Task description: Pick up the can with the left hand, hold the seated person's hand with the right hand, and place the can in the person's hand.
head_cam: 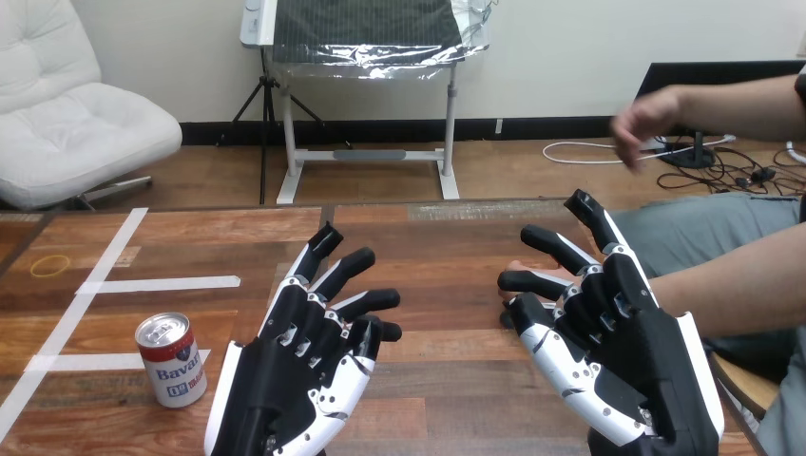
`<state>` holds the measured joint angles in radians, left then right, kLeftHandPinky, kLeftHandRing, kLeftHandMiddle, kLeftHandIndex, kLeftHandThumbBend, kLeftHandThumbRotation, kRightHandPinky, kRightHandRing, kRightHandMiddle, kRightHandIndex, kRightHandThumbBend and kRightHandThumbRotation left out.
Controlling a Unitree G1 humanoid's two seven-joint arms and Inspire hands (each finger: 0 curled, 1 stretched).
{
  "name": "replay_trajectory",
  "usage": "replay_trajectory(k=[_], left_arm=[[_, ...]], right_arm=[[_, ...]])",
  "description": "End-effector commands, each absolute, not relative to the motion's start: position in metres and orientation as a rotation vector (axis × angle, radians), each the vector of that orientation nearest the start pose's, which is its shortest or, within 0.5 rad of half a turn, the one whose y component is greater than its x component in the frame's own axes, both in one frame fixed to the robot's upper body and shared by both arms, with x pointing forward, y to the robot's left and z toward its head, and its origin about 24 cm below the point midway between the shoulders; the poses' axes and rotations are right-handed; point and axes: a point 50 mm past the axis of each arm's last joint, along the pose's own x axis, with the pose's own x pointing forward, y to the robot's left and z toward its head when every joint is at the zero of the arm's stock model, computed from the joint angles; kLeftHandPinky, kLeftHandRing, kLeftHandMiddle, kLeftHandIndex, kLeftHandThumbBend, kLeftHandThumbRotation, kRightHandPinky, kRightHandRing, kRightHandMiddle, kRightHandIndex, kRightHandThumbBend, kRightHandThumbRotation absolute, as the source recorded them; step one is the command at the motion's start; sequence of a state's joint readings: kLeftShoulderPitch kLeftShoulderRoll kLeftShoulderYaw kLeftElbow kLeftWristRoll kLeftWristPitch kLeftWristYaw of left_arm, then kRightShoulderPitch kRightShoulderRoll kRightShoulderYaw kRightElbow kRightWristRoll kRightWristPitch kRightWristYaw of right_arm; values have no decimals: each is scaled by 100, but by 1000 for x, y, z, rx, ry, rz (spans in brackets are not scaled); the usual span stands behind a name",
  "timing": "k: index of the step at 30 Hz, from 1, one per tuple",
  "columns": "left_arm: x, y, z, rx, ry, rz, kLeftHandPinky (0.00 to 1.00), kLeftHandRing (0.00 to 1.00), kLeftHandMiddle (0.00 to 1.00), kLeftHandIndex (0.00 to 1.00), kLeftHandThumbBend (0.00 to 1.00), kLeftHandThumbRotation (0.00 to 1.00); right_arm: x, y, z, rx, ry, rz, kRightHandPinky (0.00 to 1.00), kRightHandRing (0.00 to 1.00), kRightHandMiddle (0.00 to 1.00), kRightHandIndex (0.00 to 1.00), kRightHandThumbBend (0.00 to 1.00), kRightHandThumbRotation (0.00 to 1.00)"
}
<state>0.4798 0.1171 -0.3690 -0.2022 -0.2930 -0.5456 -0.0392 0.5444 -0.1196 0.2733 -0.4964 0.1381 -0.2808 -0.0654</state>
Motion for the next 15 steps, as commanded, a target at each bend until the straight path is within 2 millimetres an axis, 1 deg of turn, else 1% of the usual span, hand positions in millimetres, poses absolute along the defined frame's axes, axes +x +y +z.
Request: replay_trajectory(k=[1, 5, 15], left_arm=[[150, 105, 59, -407, -330, -119, 59, 69, 82, 89, 28, 3], [151, 104, 60, -411, -328, -122, 59, 69, 82, 89, 28, 3], [152, 104, 62, -413, -340, -128, 59, 69, 82, 90, 28, 2]], right_arm=[[155, -129, 93, 201, -307, 58, 53, 66, 81, 94, 40, 0], [155, -128, 92, 200, -304, 55, 53, 66, 81, 93, 41, 0], [157, -126, 95, 185, -314, 58, 53, 64, 80, 93, 45, 0]])
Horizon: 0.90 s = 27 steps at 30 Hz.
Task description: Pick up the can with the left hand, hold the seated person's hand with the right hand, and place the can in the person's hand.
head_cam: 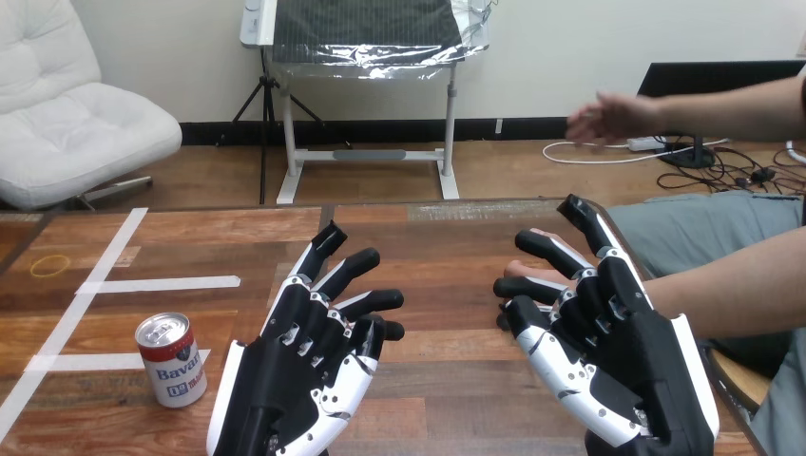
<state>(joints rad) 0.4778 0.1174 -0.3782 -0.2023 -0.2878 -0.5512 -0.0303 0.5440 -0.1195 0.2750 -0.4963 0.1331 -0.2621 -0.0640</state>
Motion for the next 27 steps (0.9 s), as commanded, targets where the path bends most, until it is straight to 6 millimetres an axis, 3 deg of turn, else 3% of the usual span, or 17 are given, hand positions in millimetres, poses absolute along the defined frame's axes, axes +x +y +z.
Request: replay_trajectory(k=[1, 27], left_arm=[[152, 104, 63, -413, -342, -128, 59, 69, 82, 90, 28, 2], [150, 103, 59, -344, -360, -135, 57, 66, 79, 87, 30, 1]], right_arm=[[157, -126, 95, 182, -316, 58, 52, 64, 80, 93, 45, 0], [156, -118, 87, 144, -323, 74, 52, 65, 81, 92, 45, 0]])
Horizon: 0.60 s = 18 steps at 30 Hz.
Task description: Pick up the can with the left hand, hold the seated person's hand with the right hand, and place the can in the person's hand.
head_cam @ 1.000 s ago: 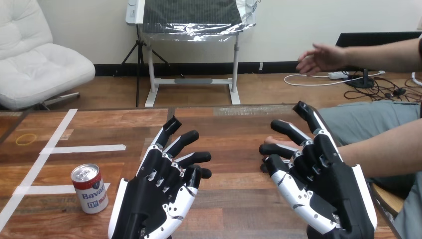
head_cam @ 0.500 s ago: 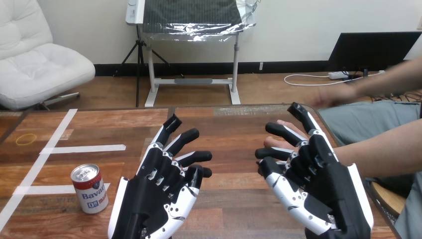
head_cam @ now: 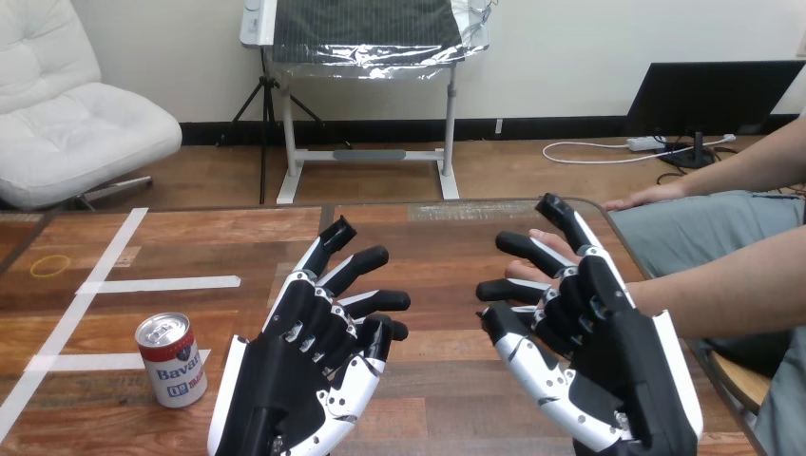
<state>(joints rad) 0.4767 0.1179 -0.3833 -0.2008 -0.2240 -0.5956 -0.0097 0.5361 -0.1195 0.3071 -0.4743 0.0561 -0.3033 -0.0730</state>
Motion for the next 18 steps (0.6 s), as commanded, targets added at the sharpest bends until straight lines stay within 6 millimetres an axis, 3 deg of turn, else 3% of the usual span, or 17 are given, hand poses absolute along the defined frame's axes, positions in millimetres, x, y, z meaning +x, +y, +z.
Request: replay_trajectory(k=[1, 18], left_arm=[[150, 103, 59, -341, -366, -132, 57, 66, 79, 88, 29, 1], [156, 106, 69, -255, -449, -81, 57, 70, 82, 88, 32, 1]], right_arm=[[156, -118, 87, 146, -324, 77, 52, 65, 81, 92, 45, 0], [159, -123, 87, 123, -338, 82, 53, 66, 82, 92, 43, 0]])
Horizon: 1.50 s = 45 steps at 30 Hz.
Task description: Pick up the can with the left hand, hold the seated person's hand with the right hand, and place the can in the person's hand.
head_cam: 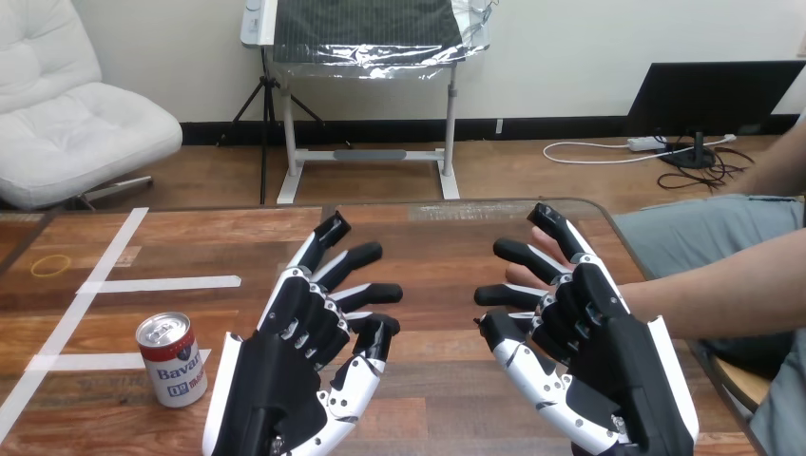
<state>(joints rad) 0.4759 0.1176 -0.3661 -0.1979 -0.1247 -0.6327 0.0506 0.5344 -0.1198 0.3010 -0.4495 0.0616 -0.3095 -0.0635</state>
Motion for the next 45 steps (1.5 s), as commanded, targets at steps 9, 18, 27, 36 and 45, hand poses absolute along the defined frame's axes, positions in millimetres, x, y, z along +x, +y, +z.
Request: replay_trajectory(k=[9, 18, 27, 36, 45], left_arm=[[158, 104, 71, -267, -464, -90, 56, 71, 82, 86, 33, 3], [157, 103, 71, -258, -468, -92, 54, 69, 81, 84, 37, 5], [157, 107, 78, -151, -553, -66, 53, 69, 82, 84, 36, 6], [157, 115, 87, -130, -619, -20, 58, 73, 86, 85, 38, 11], [156, 122, 101, -146, -691, -7, 60, 77, 88, 87, 39, 14]], right_arm=[[159, -125, 86, 142, -325, 75, 53, 67, 82, 91, 42, 0], [158, -126, 83, 135, -315, 69, 53, 67, 82, 90, 42, 0], [157, -128, 80, 124, -312, 63, 54, 68, 82, 90, 43, 0], [157, -129, 79, 108, -316, 60, 54, 67, 81, 90, 44, 0], [158, -129, 79, 107, -315, 52, 55, 67, 81, 89, 45, 0]])
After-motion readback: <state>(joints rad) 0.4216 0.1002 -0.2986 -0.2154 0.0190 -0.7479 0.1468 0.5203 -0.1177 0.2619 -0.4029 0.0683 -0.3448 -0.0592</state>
